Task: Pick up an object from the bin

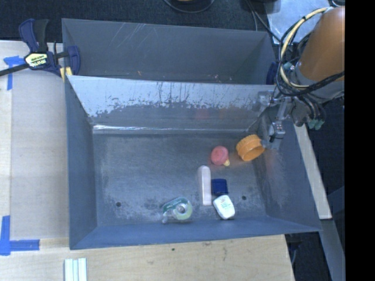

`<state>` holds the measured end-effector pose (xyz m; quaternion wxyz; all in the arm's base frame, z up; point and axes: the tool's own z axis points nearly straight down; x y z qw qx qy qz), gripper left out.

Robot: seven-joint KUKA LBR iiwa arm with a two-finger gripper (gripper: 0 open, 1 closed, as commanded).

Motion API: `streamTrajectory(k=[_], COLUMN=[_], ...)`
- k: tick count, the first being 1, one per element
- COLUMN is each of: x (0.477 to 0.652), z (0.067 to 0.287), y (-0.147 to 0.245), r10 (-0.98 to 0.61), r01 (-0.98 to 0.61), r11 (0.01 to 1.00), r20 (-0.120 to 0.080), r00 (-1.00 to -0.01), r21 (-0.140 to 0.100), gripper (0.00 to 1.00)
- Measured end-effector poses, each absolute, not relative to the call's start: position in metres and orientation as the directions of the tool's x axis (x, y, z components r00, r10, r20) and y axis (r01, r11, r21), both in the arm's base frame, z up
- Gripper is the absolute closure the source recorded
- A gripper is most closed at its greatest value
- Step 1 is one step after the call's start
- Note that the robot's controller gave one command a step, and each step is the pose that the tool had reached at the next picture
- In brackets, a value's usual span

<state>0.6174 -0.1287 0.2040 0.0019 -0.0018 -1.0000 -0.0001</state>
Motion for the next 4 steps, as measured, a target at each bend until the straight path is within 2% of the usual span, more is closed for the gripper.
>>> streamTrajectory(k=[1, 2, 3, 4], x=[0.619, 0.613, 0.584, 0.629], z=[0.210, 0.143, 0.149, 0.129], y=[-0.128, -0.114, -0.118, -0.079], r10=[0.000, 0.052, -0.105, 0.049], r01=[0.000, 0.052, -0.105, 0.049], r11=[1.000, 0.999, 0.994, 0.999], r20=[-0.005, 0.007, -0.006, -0.001], r00=[-1.000, -0.999, -0.994, -0.999], r21=[-0.001, 0.001, -0.002, 0.001], gripper=[0.00, 0.00, 0.00, 0.00])
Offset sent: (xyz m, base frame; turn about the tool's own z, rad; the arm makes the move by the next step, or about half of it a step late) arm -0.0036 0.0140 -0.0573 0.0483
